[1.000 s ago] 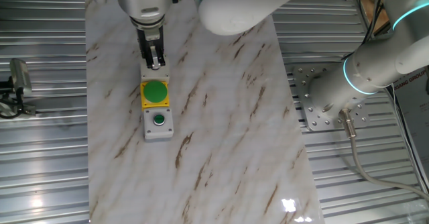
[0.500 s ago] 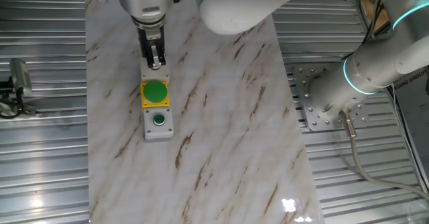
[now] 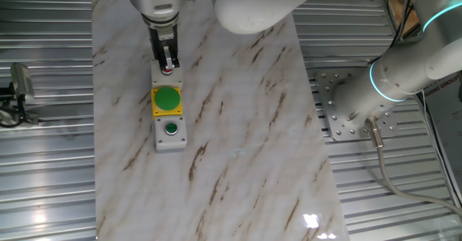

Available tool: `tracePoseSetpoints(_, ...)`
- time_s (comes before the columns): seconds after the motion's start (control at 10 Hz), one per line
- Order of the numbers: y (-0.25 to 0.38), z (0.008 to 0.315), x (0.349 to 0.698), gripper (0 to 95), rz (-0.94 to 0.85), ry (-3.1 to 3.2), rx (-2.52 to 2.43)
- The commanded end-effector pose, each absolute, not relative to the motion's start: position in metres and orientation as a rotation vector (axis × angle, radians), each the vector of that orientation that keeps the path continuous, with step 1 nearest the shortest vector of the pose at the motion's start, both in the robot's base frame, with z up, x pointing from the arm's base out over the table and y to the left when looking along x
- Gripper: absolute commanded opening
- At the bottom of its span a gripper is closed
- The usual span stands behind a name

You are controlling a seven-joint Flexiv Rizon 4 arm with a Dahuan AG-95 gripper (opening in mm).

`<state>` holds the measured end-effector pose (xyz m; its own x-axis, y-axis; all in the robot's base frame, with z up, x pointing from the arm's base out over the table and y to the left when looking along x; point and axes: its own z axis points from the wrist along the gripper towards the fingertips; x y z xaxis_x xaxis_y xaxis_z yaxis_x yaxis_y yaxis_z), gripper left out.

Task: Press three buttons from left to right in sequence

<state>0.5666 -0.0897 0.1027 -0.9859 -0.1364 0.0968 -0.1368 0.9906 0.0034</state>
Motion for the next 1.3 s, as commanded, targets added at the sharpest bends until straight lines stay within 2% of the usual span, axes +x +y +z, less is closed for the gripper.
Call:
tracePoseSetpoints(0.1, -0.0893, 0.0998, 0.5669, 0.0, 0.001, -3.030, 0.214)
tracePoseSetpoints(1.3, -0.0870, 0.1056, 0.5687, 0.0, -0.069, -2.982, 0.148)
